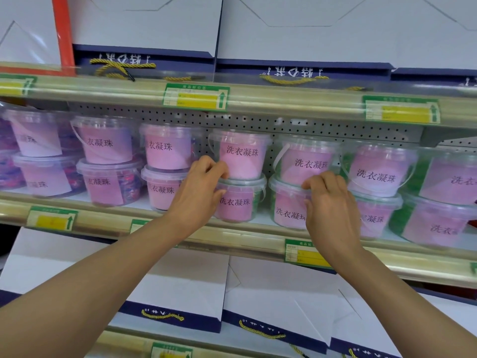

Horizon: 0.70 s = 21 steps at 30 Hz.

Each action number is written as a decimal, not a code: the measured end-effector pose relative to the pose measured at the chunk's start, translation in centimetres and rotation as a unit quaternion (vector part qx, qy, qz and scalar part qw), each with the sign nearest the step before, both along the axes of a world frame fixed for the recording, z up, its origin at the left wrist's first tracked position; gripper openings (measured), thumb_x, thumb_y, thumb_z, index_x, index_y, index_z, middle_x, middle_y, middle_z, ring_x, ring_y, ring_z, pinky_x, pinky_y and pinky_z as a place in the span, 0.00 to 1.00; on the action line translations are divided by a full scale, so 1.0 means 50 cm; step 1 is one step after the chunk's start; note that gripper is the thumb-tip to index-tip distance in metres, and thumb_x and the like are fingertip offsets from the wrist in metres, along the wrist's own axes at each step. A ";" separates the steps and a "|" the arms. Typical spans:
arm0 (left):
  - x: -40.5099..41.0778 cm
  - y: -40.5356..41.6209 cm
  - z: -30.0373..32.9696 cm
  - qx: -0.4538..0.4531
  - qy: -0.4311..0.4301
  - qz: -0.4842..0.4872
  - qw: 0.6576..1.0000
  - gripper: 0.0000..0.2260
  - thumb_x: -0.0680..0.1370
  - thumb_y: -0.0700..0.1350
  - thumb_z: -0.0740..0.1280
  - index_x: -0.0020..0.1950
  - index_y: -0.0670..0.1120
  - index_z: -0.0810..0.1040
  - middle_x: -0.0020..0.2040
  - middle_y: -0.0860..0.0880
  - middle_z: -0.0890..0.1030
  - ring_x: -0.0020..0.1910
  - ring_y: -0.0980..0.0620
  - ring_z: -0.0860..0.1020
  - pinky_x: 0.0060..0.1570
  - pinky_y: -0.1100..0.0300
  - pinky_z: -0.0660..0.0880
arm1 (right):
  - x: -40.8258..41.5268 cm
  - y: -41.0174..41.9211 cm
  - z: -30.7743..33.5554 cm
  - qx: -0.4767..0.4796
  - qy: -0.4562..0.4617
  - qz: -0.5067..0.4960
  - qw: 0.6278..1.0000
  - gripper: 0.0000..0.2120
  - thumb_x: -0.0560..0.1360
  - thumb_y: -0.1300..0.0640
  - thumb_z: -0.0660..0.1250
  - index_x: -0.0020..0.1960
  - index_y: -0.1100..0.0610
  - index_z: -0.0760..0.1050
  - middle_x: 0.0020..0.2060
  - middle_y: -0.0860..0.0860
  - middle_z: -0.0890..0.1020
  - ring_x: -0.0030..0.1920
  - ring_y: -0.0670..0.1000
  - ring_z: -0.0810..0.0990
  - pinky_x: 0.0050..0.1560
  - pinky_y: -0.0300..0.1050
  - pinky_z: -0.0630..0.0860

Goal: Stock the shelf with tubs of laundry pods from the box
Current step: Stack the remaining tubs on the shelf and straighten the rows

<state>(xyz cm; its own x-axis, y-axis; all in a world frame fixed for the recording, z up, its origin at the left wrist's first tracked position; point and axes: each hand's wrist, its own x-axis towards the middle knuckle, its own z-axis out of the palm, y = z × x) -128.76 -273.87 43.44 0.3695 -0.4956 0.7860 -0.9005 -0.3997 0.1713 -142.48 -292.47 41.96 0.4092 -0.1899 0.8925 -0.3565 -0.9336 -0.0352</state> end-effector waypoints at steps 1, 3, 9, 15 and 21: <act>0.000 0.000 0.001 0.000 0.001 -0.001 1.000 0.11 0.71 0.33 0.69 0.50 0.41 0.74 0.49 0.45 0.70 0.46 0.50 0.68 0.43 0.53 0.73 | -0.001 0.000 -0.001 0.000 -0.001 0.001 1.000 0.22 0.52 0.77 0.74 0.43 0.63 0.76 0.40 0.58 0.77 0.40 0.61 0.77 0.33 0.46 0.71; -0.001 0.000 0.003 0.001 0.003 -0.002 1.000 0.10 0.71 0.33 0.69 0.50 0.41 0.73 0.48 0.46 0.69 0.46 0.50 0.68 0.43 0.53 0.72 | -0.002 -0.002 -0.001 0.001 -0.003 0.004 1.000 0.22 0.53 0.77 0.74 0.43 0.63 0.76 0.41 0.58 0.77 0.40 0.61 0.77 0.33 0.46 0.70; -0.003 0.000 0.004 0.006 0.013 0.001 1.000 0.10 0.71 0.33 0.69 0.50 0.42 0.73 0.49 0.47 0.70 0.48 0.48 0.70 0.44 0.53 0.72 | -0.006 -0.005 0.000 -0.003 -0.003 0.015 1.000 0.22 0.52 0.77 0.74 0.42 0.62 0.76 0.40 0.58 0.77 0.40 0.60 0.77 0.33 0.47 0.72; -0.009 0.000 0.007 0.012 0.025 0.010 1.000 0.10 0.72 0.33 0.69 0.50 0.41 0.73 0.50 0.47 0.70 0.47 0.49 0.69 0.44 0.52 0.73 | -0.007 -0.007 0.000 0.003 0.005 0.024 1.000 0.22 0.52 0.77 0.74 0.42 0.63 0.75 0.40 0.58 0.77 0.40 0.60 0.77 0.31 0.47 0.72; -0.013 -0.001 0.009 0.015 0.022 0.019 0.999 0.10 0.71 0.32 0.69 0.50 0.41 0.73 0.48 0.46 0.70 0.45 0.49 0.70 0.43 0.51 0.73 | -0.007 -0.008 0.001 -0.009 0.013 0.026 1.000 0.23 0.51 0.76 0.75 0.42 0.62 0.76 0.40 0.58 0.77 0.40 0.60 0.76 0.31 0.47 0.72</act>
